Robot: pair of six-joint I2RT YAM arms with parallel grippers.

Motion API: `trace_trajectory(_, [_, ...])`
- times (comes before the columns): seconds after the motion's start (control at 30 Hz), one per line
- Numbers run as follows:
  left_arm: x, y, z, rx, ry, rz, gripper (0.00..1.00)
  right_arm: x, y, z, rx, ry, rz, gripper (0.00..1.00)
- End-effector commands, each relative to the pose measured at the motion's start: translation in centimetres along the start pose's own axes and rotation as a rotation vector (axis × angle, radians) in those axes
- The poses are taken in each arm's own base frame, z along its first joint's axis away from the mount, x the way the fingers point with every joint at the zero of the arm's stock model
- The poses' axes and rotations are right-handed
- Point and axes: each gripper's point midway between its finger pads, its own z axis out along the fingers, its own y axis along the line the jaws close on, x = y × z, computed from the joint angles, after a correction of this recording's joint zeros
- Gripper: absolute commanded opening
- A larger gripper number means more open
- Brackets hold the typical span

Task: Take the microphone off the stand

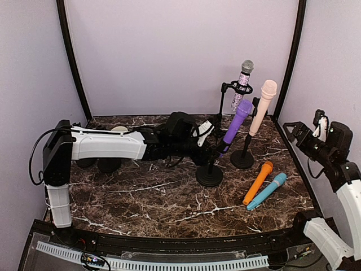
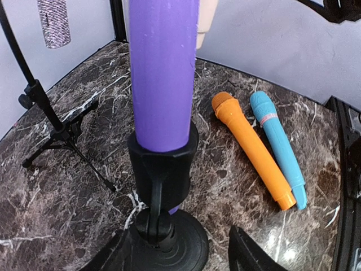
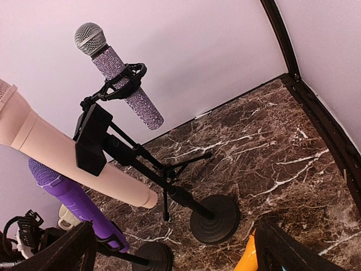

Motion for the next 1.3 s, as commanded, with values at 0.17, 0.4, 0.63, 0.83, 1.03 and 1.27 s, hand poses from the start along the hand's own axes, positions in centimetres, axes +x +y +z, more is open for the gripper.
trace_trajectory(0.17, [-0.4, 1.1, 0.5, 0.054, 0.003, -0.029, 0.47, -2.4, 1.7, 0.4, -0.061, -0.060, -0.023, 0.99])
trace_trajectory(0.4, [0.1, 0.9, 0.8, 0.097, 0.005, -0.014, 0.42, -1.8, 1.4, 0.9, -0.072, -0.054, 0.015, 0.99])
trace_trajectory(0.63, [0.0, 0.8, 1.5, 0.123, -0.005, -0.004, 0.37, -1.8, 1.3, 1.3, -0.066, -0.041, 0.010, 0.99])
trace_trajectory(0.83, [-0.2, 0.8, 1.8, 0.124, -0.013, 0.014, 0.40, -1.7, 1.1, 1.6, -0.059, -0.036, 0.011, 0.99])
trace_trajectory(1.03, [-0.8, 1.0, 2.2, 0.121, -0.024, 0.045, 0.42, -1.7, 1.2, 1.7, -0.064, -0.037, 0.020, 0.99])
trace_trajectory(1.27, [-0.3, 1.3, 2.4, 0.105, 0.003, 0.063, 0.26, -1.9, 1.3, 1.1, -0.061, -0.047, 0.031, 0.99])
